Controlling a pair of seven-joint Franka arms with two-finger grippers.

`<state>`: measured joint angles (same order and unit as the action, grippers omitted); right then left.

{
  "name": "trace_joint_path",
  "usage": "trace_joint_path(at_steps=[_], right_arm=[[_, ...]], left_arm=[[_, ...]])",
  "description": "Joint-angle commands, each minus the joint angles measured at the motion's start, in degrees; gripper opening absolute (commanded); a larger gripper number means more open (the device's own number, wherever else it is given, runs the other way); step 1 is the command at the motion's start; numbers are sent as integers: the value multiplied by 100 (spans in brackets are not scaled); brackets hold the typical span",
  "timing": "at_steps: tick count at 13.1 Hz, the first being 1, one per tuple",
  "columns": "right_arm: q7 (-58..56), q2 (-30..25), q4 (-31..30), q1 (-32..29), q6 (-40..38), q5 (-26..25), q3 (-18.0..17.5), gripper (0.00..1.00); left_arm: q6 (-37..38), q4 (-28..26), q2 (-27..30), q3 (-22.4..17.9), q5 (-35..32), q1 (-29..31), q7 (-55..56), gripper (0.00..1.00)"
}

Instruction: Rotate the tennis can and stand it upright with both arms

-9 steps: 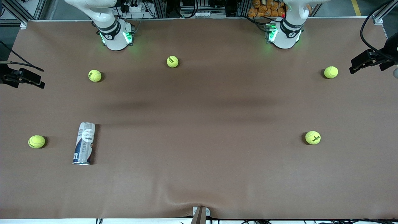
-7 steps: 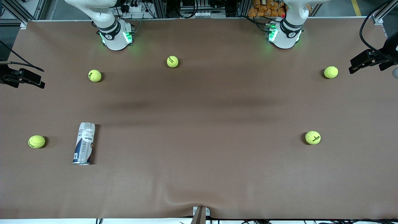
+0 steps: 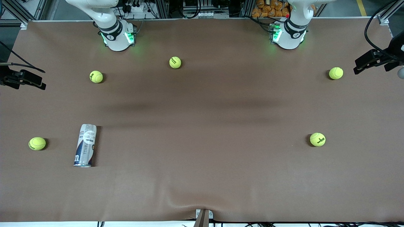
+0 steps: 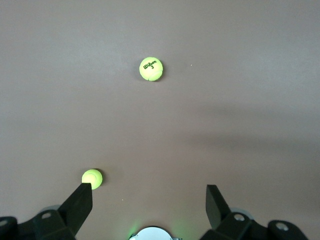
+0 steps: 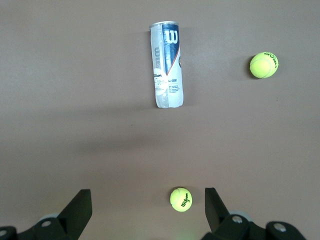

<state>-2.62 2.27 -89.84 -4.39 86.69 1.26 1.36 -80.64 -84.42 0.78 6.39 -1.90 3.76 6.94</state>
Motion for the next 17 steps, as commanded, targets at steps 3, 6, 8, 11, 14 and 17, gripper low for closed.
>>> trace_joint_path(at_steps=[3,6,8,11,14,17], right_arm=[[-352,904,-51,0,575,32,-22,100],[-659,1774,-51,9,1392,58,-30,100],[-958,2232,-51,79,2103,49,-30,100],[-1432,2953,-51,-26,2974,41,-22,100],[-1574,3437,-51,-123,3607,23,-13,100],[-1548,3798,-60,-228,3943,41,-13,100]], left_arm=[[101,14,45,46,-29,37,-96,100],[101,-4,27,46,-21,37,-96,100],[92,-4,-16,46,-21,37,-87,100],[92,-22,-25,46,-21,37,-87,100],[92,-30,-25,46,-21,37,-87,100],[92,-39,-25,46,-21,37,-87,100]])
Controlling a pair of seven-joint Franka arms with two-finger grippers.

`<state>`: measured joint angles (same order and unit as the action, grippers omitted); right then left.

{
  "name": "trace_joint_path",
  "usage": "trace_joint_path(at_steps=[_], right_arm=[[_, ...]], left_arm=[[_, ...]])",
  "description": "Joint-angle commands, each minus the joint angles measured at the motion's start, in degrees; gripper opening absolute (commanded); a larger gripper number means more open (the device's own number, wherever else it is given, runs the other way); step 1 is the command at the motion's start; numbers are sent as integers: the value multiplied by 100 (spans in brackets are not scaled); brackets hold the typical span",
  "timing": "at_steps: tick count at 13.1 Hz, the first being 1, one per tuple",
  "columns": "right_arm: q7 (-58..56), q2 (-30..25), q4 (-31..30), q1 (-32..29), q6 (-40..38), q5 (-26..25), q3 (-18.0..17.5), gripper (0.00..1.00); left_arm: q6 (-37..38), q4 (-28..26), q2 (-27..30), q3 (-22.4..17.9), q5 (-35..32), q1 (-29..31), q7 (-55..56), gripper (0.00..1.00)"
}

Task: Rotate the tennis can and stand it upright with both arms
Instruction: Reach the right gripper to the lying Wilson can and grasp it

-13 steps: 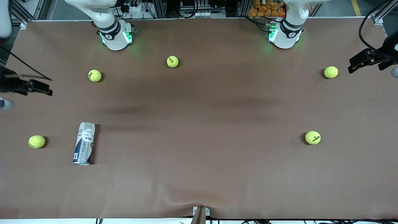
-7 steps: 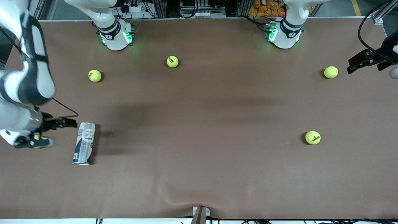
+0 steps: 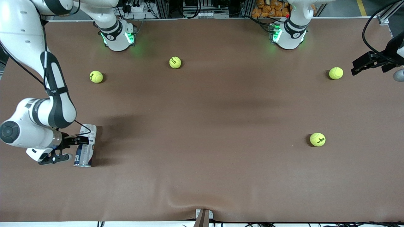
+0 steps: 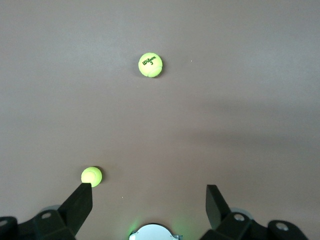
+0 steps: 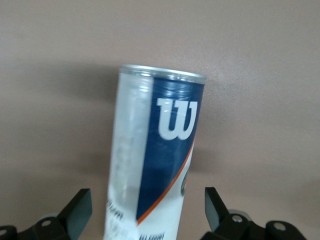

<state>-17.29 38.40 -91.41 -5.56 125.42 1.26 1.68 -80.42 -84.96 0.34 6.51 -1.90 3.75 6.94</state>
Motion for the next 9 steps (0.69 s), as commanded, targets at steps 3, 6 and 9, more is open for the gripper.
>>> trace_joint_path(at_steps=[3,6,9], right_arm=[[-55,246,-52,-156,88,111,-53,100],[-37,308,-201,-191,70,120,-53,100],[-81,299,-369,-191,79,207,-62,100]], left_arm=[[70,24,19,35,-21,38,-87,100],[70,6,36,35,-21,38,-87,100],[70,6,27,35,-21,38,-87,100]])
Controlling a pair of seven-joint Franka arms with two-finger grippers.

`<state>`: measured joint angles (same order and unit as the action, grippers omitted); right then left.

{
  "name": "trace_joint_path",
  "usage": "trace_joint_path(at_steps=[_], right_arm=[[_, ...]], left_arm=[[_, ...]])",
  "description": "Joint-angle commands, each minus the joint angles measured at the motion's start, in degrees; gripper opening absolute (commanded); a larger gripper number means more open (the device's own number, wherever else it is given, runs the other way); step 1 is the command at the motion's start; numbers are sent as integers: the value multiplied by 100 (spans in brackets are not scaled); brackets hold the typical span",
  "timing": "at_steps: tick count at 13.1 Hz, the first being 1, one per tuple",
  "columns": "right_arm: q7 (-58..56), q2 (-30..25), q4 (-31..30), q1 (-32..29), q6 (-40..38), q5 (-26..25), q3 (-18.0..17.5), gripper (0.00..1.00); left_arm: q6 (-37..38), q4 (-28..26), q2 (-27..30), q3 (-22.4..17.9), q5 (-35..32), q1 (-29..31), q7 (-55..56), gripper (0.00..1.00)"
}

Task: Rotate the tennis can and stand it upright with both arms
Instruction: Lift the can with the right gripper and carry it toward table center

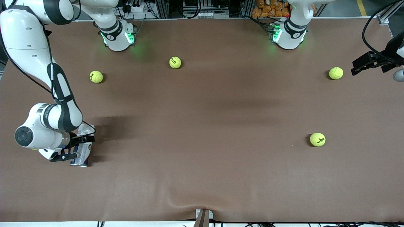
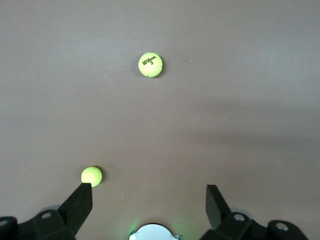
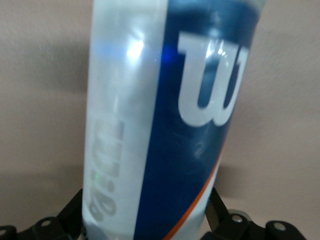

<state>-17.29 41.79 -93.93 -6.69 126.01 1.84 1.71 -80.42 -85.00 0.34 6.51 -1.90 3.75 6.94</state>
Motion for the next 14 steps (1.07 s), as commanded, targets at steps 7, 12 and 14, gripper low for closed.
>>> trace_joint_path(at_steps=[7,12,14], right_arm=[[-1547,-408,-73,1,-59,150,-66,57],[-3296,-980,268,281,-226,132,-75,57],[-3797,-980,576,527,-226,124,-75,57]], left_arm=[[70,-8,19,34,-21,47,-87,100],[61,-8,10,34,-21,47,-87,100],[53,-17,10,34,-21,47,-87,100]])
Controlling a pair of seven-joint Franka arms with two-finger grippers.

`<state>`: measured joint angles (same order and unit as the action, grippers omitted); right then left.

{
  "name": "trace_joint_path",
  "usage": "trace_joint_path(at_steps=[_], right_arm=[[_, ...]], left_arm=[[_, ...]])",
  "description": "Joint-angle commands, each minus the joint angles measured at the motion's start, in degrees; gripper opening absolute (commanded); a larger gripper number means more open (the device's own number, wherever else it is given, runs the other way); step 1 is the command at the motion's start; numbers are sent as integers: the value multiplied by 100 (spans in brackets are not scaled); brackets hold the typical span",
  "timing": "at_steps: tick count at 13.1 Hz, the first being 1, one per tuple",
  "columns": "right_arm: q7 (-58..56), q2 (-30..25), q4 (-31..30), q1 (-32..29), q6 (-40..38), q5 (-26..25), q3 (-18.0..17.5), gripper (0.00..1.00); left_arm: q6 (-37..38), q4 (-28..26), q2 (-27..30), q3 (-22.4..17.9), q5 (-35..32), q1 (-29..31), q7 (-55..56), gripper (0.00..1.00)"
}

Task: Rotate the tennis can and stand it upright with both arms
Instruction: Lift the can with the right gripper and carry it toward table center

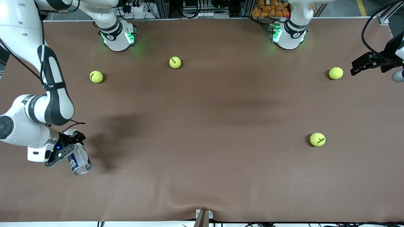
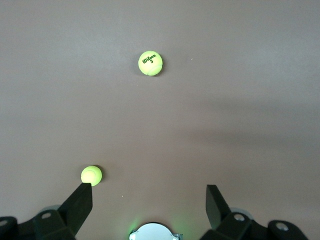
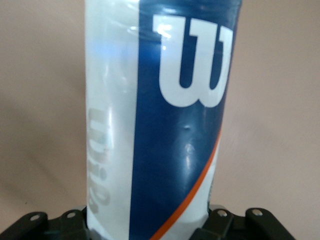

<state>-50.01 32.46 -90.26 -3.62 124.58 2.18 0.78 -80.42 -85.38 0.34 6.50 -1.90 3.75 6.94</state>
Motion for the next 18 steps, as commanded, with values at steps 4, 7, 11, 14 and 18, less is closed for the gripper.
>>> trace_joint_path(at_steps=[4,7,11,14,18], right_arm=[[-1614,-20,596,826,-30,116,-7,58],[-1960,-3,632,1502,-12,99,-25,58],[-2109,164,597,2784,628,-16,-8,64],[-2030,497,597,3304,1076,-7,-8,64],[-1320,963,641,3920,1438,-138,54,64]], left_arm=[[53,30,10,35,-21,46,-87,100],[53,30,10,35,-21,46,-87,100],[53,30,-60,35,-21,46,-87,100],[44,21,-78,35,-21,46,-87,100],[53,-22,-113,35,-12,46,-96,100]])
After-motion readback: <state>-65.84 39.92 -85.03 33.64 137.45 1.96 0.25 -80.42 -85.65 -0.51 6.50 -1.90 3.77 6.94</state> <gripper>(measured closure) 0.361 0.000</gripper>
